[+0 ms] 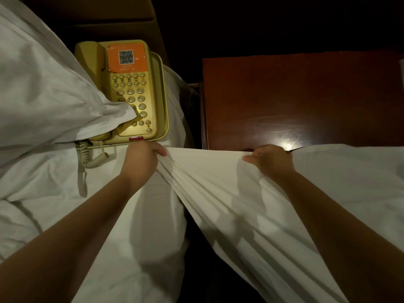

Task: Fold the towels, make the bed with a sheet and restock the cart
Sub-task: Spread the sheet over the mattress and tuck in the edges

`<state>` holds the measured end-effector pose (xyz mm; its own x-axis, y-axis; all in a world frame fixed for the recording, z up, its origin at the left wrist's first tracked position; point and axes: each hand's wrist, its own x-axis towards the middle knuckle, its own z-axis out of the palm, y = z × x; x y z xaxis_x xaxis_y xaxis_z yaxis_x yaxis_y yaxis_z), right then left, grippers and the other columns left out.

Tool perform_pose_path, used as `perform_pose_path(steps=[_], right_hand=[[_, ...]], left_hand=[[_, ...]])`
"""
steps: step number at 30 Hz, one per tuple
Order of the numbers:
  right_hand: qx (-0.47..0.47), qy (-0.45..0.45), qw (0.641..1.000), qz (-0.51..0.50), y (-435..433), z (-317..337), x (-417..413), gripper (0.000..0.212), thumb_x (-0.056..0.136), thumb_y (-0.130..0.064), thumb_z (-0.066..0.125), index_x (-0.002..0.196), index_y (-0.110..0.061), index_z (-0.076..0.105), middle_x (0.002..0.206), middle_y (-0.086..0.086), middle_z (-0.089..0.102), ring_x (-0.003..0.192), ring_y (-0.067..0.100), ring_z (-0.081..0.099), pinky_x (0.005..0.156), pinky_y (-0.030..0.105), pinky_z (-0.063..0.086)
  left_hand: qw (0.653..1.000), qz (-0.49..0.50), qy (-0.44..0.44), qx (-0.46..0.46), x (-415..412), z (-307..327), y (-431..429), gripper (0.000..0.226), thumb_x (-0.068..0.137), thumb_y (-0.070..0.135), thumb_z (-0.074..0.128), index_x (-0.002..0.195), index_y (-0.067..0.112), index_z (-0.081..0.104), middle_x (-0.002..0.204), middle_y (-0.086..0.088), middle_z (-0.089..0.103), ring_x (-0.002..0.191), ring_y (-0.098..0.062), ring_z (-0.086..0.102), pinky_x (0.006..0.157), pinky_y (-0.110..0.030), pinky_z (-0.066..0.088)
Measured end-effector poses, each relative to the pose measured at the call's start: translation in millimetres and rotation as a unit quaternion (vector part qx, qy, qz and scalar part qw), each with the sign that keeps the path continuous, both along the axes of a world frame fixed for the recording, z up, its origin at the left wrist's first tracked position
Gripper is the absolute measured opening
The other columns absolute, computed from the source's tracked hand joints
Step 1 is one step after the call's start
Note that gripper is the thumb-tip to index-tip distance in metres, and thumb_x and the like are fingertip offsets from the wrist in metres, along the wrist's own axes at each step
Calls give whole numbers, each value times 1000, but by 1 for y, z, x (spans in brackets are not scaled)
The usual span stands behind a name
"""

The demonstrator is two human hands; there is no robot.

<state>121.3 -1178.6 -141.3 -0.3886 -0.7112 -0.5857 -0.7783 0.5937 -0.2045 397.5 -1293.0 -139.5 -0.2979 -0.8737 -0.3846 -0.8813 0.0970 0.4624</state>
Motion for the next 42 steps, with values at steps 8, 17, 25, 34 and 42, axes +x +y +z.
perform_pose_path(steps=[8,17,25,34,42], right_hand=[[16,35,999,-28,-11,-2,-4,35,91,-47,54,69,-19,57,73,-2,53,81,18,47,93,38,33],[-82,-43,994,-58,-1,1,-2,29,93,-28,59,93,0,69,94,15,67,88,26,59,65,20,26],[-35,-53,996,-65,-9,-3,-9,31,90,-34,61,81,-6,68,72,6,60,65,15,53,64,25,34],[52,-59,995,-60,-30,-6,-22,41,89,-38,63,58,-14,49,65,3,52,72,22,54,63,29,40],[46,36,997,-44,-25,-13,-20,35,90,-50,54,93,-17,67,101,2,66,96,21,57,91,35,40]], left_hand=[[1000,5,-11,10,-8,-1,0,33,88,-10,45,88,5,74,96,-13,70,79,-13,49,64,-14,28],[1000,28,-5,11,-10,-5,0,31,90,-7,47,88,7,75,100,-10,69,90,-20,57,72,-15,31],[1000,14,-24,-1,-15,-3,1,33,87,-11,46,89,8,74,93,-10,67,77,-16,53,61,-10,29],[981,-177,-79,1,-67,8,19,44,91,-4,43,131,9,54,118,-18,56,104,-31,57,89,-31,41],[938,-313,-146,17,-165,-12,90,54,95,-1,36,147,2,18,130,-16,44,111,-27,54,88,-33,45]])
